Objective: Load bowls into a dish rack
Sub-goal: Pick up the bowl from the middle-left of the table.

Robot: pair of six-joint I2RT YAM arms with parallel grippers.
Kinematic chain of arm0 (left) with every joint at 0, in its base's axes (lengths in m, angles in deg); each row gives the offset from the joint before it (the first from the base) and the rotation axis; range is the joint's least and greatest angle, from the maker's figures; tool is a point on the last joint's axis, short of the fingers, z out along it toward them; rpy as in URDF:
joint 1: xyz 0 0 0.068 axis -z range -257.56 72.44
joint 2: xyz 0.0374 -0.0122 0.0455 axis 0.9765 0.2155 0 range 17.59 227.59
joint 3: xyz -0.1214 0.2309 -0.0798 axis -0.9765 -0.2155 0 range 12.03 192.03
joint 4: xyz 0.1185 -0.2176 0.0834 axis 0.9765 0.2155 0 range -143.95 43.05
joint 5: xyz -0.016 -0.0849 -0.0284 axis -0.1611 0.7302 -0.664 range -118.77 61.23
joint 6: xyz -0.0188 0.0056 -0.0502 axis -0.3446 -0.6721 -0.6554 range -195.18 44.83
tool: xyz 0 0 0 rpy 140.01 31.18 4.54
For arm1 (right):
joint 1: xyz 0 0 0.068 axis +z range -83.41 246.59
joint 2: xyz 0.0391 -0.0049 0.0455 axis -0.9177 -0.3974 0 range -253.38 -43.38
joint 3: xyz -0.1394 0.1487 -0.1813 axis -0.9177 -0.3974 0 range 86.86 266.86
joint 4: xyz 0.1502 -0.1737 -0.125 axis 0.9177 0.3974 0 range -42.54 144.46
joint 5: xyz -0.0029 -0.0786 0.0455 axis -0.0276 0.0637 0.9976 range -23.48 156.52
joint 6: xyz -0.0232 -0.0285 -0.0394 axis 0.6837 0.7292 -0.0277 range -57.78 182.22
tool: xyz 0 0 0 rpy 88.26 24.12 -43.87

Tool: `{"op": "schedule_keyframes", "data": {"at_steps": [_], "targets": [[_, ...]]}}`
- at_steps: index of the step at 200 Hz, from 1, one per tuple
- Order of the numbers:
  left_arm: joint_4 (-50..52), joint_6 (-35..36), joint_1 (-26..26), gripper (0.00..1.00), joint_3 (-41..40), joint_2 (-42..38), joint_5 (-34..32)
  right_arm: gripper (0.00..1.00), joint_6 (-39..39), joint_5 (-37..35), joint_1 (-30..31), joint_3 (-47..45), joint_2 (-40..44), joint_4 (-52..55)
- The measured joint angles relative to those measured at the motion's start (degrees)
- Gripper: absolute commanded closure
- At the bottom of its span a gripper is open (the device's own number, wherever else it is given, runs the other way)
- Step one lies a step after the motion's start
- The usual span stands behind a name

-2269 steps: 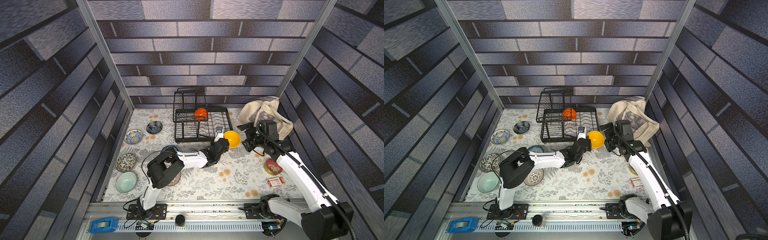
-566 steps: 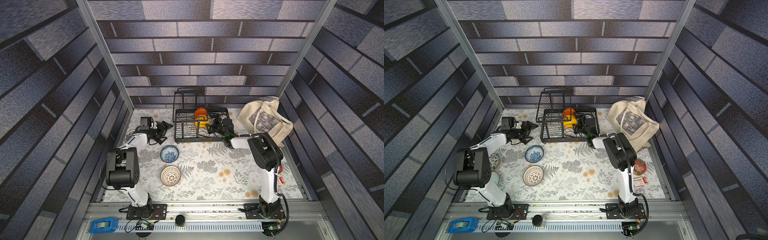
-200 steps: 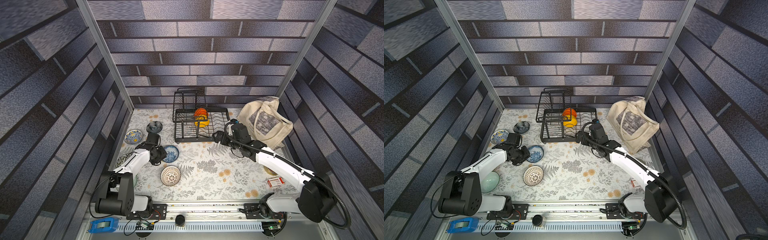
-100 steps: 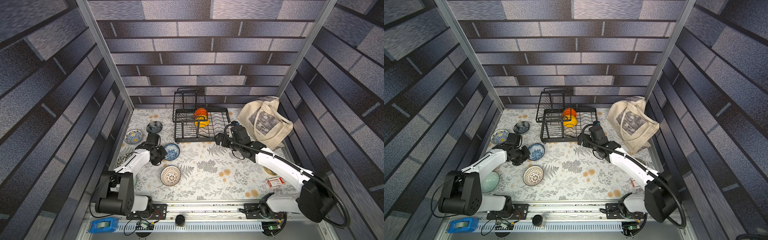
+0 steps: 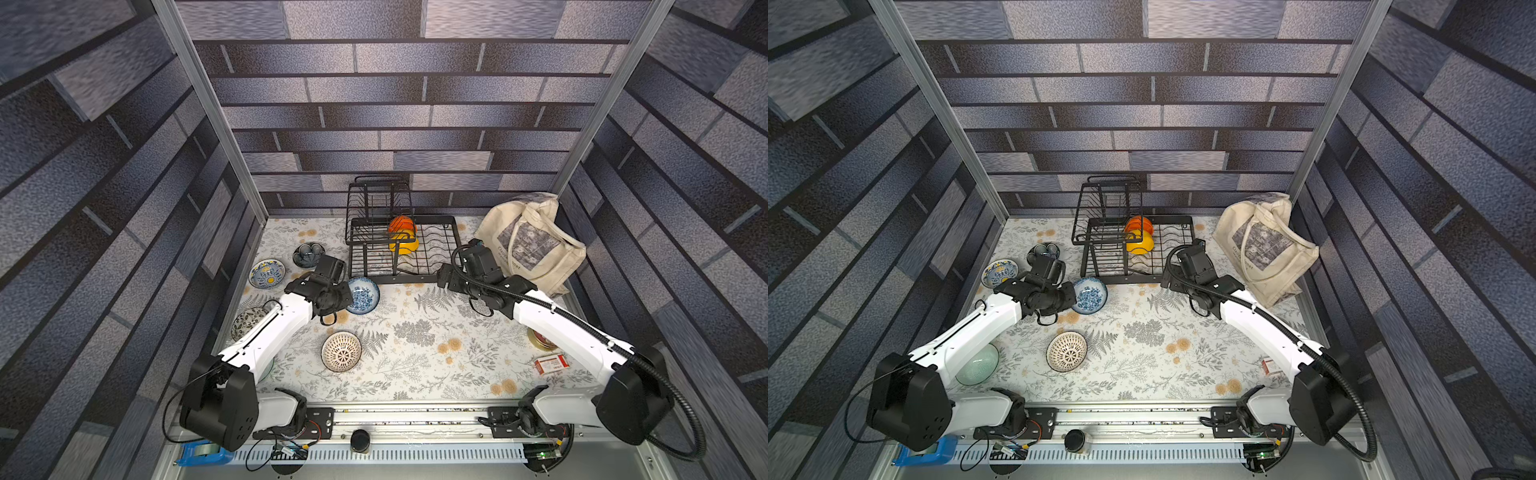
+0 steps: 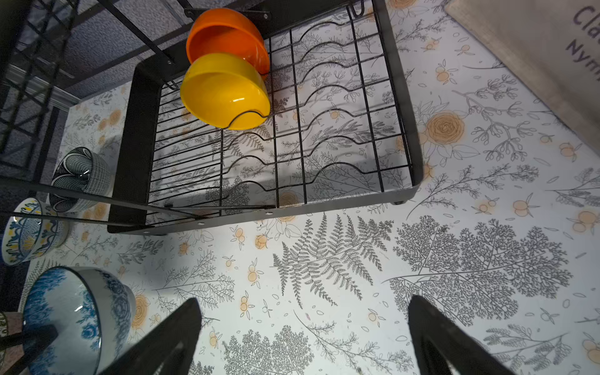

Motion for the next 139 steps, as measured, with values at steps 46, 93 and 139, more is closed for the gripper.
{"op": "schedule_keyframes", "data": {"at_steps": [46,93,139], "targets": [[2.47,-0.04,10.25,1.00,4.22,0.50,-5.09,0.00,-1.20,0.59,-0.02,1.25,0.02,4.00],[0.68,-0.02,22.99,1.00,10.91,6.71,-11.41,0.00,-9.16,2.64,-2.56,5.16,0.66,8.98],[-7.17,3.02,29.66,1.00,18.69,16.22,-18.80,0.00,-16.31,7.41,-11.19,4.90,6.16,11.39]]}}
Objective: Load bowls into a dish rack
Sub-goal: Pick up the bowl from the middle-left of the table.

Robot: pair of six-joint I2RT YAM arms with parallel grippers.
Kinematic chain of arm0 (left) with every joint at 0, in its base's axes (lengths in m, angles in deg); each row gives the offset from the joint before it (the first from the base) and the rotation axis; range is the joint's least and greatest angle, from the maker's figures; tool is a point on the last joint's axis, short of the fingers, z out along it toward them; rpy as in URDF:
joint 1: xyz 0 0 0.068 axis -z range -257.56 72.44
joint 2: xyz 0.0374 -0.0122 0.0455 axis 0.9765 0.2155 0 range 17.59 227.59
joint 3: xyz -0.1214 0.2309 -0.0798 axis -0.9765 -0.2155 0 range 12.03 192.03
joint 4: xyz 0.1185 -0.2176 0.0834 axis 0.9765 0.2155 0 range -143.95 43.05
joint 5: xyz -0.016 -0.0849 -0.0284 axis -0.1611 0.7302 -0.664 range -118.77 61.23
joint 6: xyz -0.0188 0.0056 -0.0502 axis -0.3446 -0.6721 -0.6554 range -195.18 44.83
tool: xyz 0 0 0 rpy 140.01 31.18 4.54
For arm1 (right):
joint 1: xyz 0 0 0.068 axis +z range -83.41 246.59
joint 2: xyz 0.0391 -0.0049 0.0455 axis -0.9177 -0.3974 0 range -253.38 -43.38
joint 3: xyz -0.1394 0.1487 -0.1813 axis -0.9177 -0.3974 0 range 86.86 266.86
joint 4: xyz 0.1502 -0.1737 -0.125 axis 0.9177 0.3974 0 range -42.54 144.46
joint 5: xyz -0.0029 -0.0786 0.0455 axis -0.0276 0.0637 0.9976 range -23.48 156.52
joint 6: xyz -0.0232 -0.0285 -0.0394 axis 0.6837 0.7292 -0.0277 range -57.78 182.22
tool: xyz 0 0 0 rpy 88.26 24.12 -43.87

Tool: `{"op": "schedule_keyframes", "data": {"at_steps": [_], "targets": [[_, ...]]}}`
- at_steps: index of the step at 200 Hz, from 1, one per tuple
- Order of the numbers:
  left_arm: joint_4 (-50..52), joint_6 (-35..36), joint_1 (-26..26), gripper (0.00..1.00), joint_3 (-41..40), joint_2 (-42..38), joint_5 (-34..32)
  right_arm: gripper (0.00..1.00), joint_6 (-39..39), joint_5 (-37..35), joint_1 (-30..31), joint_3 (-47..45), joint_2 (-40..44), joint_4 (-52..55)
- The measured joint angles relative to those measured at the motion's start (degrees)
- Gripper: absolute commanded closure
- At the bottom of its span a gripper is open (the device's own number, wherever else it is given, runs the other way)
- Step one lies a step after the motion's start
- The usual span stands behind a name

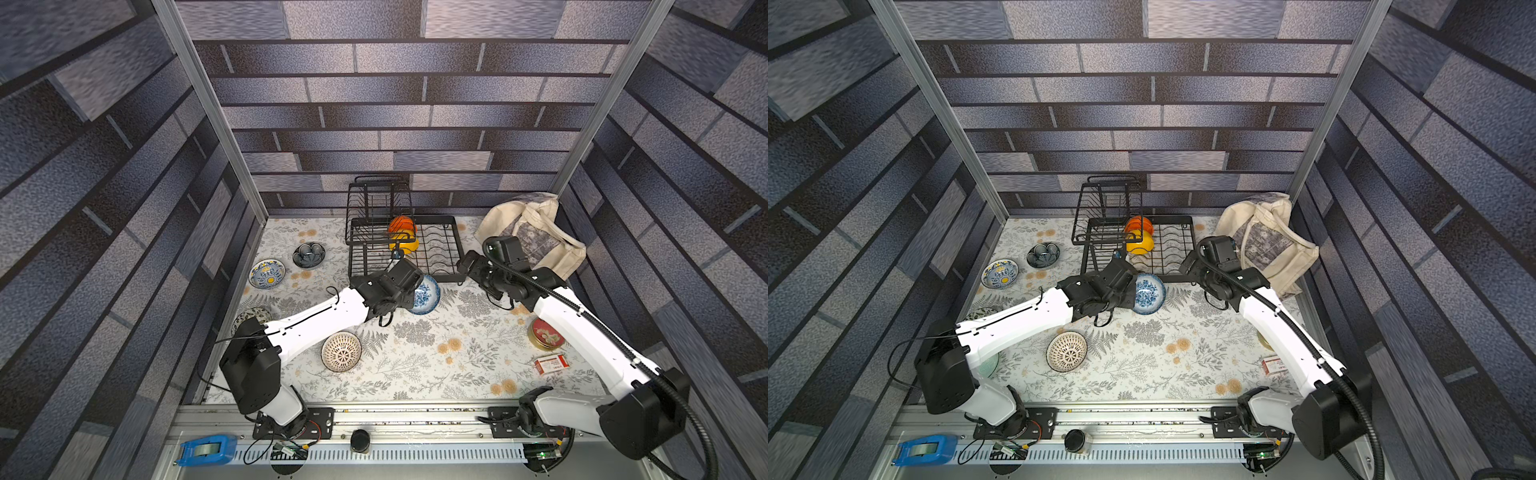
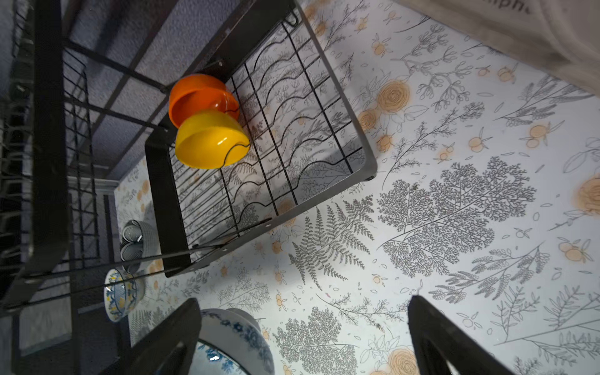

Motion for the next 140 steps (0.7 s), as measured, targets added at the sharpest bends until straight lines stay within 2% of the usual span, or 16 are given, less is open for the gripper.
{"op": "schedule_keyframes", "data": {"at_steps": [31,91,140], "targets": [[-8.87,4.72,1.66,1.00,4.44,6.62,-3.61,0.00,-2.14,0.90,-4.11,0.46,3.78,0.50],[-30.99,16.87,1.73,1.00,16.31,23.52,-7.43,0.00,-9.07,6.27,-10.49,7.41,0.96,1.07],[-45.86,24.00,1.73,1.00,13.35,29.07,-9.62,0.00,-20.15,11.10,-14.14,4.90,0.96,-4.94]]}}
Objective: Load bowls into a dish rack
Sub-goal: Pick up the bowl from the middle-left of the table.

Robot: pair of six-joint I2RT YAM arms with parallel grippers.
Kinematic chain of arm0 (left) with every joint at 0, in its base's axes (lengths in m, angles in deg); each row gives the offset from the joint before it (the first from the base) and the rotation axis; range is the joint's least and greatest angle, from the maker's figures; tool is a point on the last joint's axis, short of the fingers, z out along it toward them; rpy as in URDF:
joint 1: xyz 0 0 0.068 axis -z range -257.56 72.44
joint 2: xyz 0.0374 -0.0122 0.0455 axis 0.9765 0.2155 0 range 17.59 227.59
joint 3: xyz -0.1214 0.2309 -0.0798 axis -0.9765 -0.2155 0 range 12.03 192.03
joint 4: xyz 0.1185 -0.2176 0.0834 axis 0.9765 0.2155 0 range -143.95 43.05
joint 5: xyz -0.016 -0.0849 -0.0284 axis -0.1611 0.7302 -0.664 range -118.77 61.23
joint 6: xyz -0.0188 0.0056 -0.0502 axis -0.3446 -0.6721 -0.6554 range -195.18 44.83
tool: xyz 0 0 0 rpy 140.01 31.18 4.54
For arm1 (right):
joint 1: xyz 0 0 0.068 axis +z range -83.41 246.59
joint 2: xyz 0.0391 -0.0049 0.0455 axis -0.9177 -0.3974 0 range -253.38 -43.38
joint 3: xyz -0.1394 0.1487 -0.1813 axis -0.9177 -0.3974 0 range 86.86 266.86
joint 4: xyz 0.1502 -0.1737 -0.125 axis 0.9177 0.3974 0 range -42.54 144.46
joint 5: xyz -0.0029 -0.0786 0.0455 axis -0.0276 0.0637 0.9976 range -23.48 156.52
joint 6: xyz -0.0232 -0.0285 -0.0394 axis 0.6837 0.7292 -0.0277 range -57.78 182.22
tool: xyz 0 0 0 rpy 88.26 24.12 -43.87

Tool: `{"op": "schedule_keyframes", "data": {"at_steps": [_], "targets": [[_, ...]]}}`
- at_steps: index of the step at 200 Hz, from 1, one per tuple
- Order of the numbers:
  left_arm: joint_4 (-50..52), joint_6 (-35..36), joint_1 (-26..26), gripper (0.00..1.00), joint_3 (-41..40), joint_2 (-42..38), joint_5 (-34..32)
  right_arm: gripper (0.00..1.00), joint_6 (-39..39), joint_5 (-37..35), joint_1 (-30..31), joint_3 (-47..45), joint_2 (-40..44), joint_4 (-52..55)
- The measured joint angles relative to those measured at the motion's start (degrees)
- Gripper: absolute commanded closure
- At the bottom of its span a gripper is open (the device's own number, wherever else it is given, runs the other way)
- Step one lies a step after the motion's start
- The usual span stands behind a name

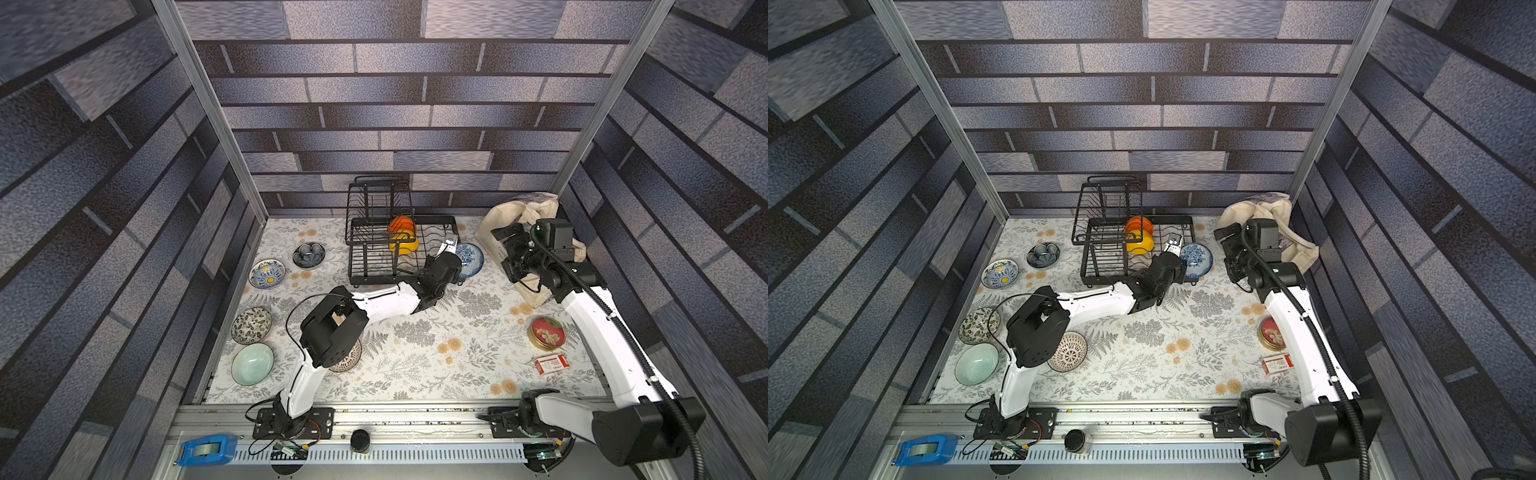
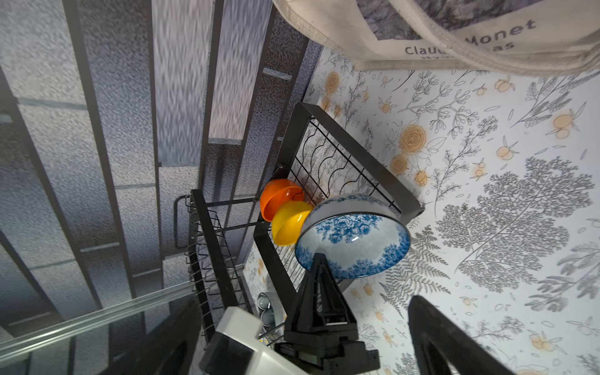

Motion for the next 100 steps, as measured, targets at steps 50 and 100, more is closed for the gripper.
{"op": "schedule_keyframes", "data": {"at_steps": [50,100], "targets": [[-4.24,1.73,-0.09,1.00,-1.53,0.07,-1.05,0.01,-9.55,2.14,1.05,-7.58,0.07,-7.10],[-7.76,4.00,0.33,1.00,-2.25,0.07,-1.51,0.12,-14.10,1.01,5.62,-9.77,-1.03,-11.85]]}}
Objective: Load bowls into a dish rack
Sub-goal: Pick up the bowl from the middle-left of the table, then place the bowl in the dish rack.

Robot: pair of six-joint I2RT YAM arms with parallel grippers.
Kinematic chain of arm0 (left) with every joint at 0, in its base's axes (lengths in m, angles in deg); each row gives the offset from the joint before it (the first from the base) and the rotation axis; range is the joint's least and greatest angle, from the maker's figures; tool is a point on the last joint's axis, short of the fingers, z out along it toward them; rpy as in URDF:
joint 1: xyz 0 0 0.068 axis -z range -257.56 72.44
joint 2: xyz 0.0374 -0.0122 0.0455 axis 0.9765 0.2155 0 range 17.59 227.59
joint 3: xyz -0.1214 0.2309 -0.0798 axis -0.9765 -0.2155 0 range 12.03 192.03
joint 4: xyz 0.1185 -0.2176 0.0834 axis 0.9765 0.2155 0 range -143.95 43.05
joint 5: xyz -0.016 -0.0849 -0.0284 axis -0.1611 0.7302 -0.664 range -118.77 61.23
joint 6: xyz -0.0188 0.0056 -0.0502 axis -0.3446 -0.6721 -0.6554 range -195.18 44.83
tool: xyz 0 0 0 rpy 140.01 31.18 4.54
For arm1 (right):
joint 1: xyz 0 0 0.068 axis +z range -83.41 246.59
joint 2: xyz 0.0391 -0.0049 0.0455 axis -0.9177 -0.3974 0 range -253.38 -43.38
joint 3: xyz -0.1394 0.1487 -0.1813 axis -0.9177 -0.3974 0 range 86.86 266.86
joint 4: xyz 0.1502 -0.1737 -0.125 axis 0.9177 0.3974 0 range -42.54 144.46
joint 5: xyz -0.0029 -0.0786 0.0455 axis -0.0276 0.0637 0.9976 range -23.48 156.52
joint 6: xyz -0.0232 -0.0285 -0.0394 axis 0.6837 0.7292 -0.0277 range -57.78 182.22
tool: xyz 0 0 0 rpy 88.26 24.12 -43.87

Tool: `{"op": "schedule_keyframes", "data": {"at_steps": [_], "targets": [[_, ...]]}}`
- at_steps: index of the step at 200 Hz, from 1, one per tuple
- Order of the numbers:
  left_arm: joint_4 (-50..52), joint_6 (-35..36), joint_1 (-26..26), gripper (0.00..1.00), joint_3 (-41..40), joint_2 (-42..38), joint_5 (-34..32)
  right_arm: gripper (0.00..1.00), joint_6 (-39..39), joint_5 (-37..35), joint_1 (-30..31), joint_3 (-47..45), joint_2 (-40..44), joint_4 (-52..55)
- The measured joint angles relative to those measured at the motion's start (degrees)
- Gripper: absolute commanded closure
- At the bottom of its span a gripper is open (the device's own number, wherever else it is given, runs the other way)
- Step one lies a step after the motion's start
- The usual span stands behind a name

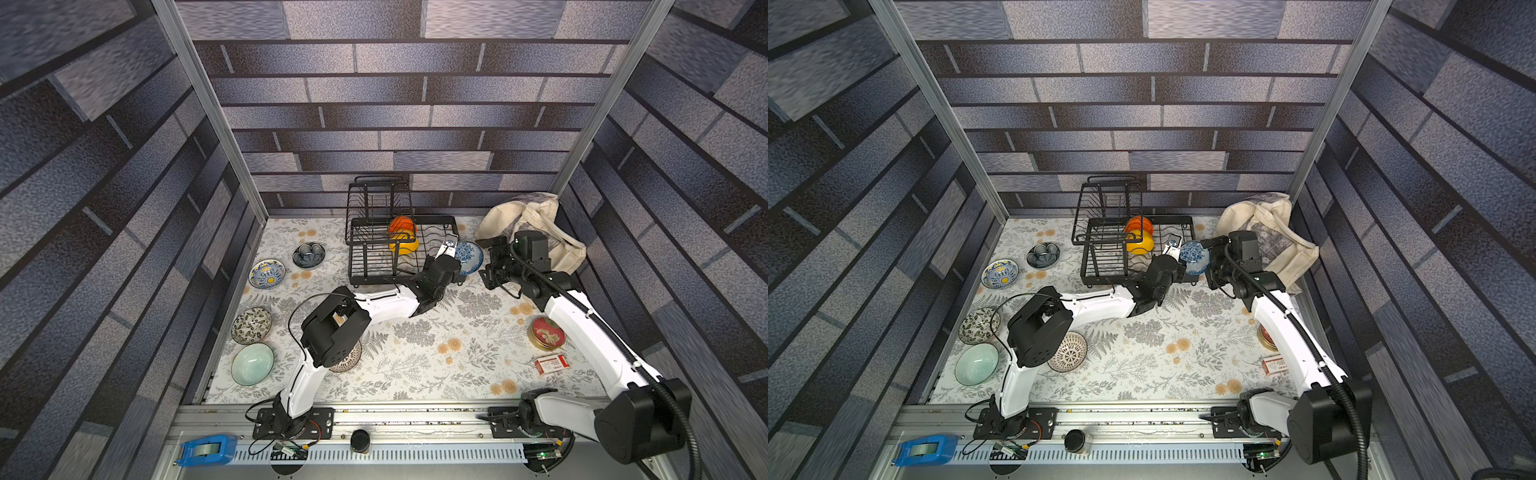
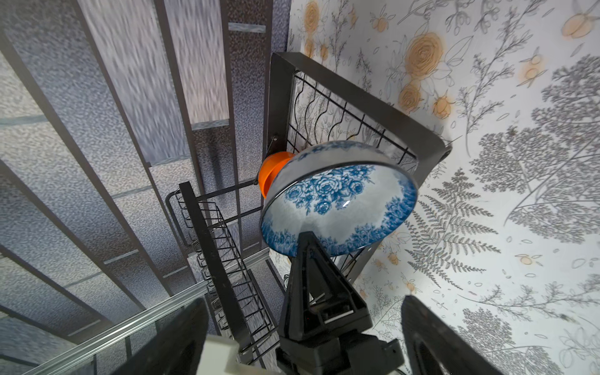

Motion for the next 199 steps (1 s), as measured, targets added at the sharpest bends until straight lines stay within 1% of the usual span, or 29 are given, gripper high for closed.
{"op": "schedule_keyframes", "data": {"at_steps": [29,48,100,133,163,181,199], "targets": [[-1.03,0.72,0.39,1.00,-1.31,0.00,-0.02,0.15,-1.66,-1.57,0.70,-2.40,0.00,-4.61],[-1.75,1.55,0.81,1.00,-1.92,0.00,-0.04,0.19,-2.51,-2.91,0.70,-3.39,-0.52,-7.32],[-4.26,4.02,1.95,1.00,-2.23,0.00,-0.28,0.28,-6.88,-4.63,0.70,-3.41,-6.08,-15.65],[-5.90,4.94,2.29,1.00,-3.28,0.00,-0.83,0.41,-9.92,-5.64,0.90,-3.61,-8.66,-18.93],[-6.56,5.22,2.32,1.00,-4.00,0.00,-1.18,0.46,-11.45,-7.37,0.96,-3.89,-8.83,-21.11],[-7.50,5.90,2.54,1.00,-4.11,0.00,-1.42,0.53,-12.83,-8.24,0.96,-4.96,-8.98,-23.19],[-8.68,6.27,2.58,1.00,-4.76,-0.02,-1.53,0.56,-14.36,-8.66,0.96,-5.90,-10.08,-25.11]]}}
